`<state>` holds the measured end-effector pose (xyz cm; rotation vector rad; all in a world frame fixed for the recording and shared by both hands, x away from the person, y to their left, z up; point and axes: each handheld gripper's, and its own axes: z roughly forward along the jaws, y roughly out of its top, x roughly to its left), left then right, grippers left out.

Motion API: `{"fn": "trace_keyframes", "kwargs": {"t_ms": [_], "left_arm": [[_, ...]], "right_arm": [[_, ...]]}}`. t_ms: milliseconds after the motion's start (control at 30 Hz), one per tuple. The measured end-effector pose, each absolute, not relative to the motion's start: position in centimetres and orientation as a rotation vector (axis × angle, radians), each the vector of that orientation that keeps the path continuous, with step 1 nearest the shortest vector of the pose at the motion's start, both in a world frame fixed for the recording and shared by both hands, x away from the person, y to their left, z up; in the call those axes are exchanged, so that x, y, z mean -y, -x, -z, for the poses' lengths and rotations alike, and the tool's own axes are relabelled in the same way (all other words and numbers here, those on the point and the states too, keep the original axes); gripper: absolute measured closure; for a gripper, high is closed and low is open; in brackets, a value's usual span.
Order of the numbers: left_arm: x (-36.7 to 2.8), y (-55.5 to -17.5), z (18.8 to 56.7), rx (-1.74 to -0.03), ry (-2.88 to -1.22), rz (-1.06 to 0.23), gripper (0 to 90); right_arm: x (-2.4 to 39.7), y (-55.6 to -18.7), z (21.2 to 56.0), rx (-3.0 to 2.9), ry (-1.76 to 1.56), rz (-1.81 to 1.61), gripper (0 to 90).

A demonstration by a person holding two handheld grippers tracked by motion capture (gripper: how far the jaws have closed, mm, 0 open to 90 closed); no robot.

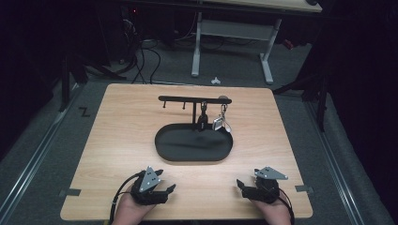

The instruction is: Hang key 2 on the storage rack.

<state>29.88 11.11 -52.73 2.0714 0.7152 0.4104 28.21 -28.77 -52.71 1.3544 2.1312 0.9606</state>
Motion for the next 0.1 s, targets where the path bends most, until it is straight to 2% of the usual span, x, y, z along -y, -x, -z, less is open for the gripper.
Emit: {"fn": "trace_keyframes", "kwargs": {"t_ms": [100], "left_arm": [[-11.17, -29.95, 52.68, -0.716, -2.071, -0.410, 29.4]], "right_arm": [[28.73, -28.13, 52.85, -2.133, -1.340, -0.992, 14.5]]}}
